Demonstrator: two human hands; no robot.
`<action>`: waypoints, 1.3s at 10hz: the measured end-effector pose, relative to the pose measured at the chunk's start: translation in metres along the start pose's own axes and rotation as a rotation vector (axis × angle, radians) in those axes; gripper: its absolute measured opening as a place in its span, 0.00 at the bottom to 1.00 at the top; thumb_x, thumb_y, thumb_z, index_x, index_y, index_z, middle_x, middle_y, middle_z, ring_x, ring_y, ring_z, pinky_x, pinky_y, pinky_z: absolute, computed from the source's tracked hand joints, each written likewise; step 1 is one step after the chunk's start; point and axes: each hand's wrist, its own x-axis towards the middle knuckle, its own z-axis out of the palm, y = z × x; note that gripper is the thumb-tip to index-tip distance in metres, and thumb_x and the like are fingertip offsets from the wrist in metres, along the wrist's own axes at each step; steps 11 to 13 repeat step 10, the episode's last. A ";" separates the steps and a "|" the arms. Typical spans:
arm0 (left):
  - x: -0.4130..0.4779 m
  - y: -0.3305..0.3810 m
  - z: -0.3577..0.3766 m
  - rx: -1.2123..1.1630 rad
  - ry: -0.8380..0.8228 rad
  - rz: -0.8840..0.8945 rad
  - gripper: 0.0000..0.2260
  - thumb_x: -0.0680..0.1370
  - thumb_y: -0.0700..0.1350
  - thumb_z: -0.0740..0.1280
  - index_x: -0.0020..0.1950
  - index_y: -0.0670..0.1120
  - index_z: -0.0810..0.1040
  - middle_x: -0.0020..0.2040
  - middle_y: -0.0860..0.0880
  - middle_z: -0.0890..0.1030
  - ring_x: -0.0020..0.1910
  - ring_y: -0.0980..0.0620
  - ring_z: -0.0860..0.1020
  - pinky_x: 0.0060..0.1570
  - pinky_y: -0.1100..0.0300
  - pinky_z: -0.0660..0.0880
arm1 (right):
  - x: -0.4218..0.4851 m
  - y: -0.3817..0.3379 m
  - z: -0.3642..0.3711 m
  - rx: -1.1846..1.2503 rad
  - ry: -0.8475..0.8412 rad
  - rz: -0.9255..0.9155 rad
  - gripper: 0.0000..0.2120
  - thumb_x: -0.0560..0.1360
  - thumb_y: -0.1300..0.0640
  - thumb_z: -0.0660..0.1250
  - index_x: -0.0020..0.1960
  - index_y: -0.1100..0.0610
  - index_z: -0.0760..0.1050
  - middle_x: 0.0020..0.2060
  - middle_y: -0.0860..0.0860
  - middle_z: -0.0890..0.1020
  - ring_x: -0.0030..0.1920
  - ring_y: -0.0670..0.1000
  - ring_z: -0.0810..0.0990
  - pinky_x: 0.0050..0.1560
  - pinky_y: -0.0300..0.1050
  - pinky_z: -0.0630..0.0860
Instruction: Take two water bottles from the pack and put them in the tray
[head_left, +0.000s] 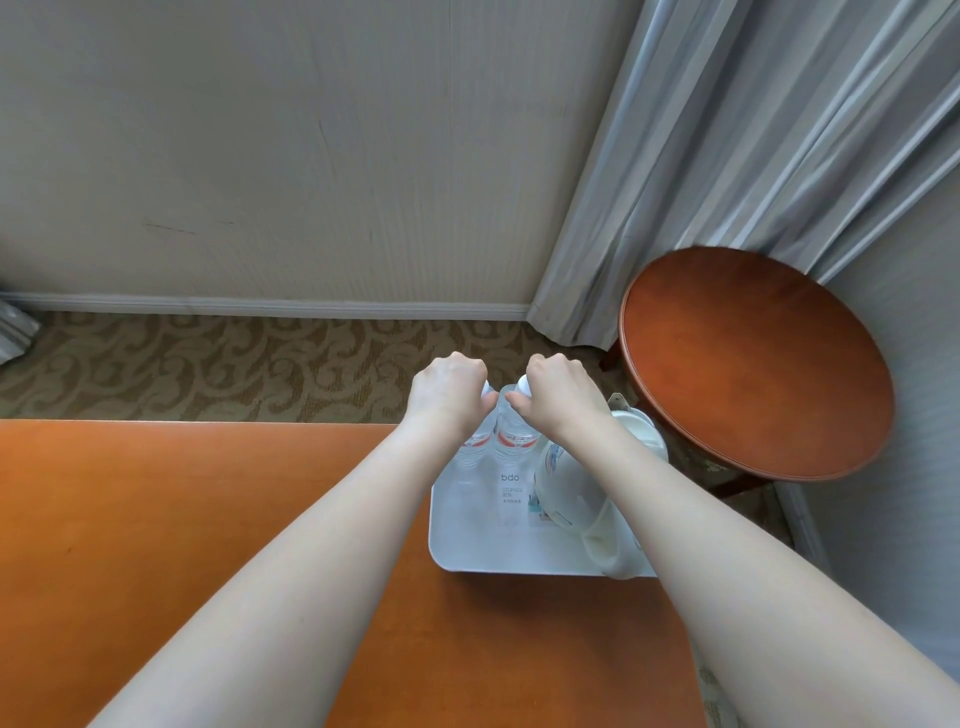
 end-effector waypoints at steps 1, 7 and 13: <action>0.000 0.000 0.001 0.001 0.005 -0.005 0.13 0.77 0.52 0.64 0.39 0.44 0.70 0.38 0.47 0.68 0.40 0.46 0.69 0.38 0.55 0.67 | 0.000 0.000 0.000 -0.003 -0.003 0.012 0.16 0.74 0.50 0.66 0.48 0.64 0.72 0.47 0.61 0.79 0.50 0.62 0.77 0.38 0.48 0.67; -0.013 -0.008 0.006 0.089 0.065 0.102 0.18 0.78 0.56 0.60 0.55 0.41 0.71 0.51 0.44 0.76 0.50 0.44 0.76 0.45 0.54 0.70 | -0.014 0.000 0.003 0.018 -0.055 0.032 0.18 0.77 0.48 0.63 0.56 0.62 0.67 0.52 0.60 0.79 0.51 0.61 0.78 0.40 0.49 0.69; -0.024 -0.021 -0.009 0.076 0.070 0.157 0.19 0.80 0.54 0.57 0.66 0.45 0.69 0.60 0.47 0.74 0.58 0.46 0.72 0.55 0.52 0.68 | -0.023 -0.001 -0.013 -0.085 -0.047 0.038 0.21 0.79 0.45 0.54 0.65 0.58 0.65 0.61 0.57 0.73 0.61 0.58 0.71 0.56 0.54 0.71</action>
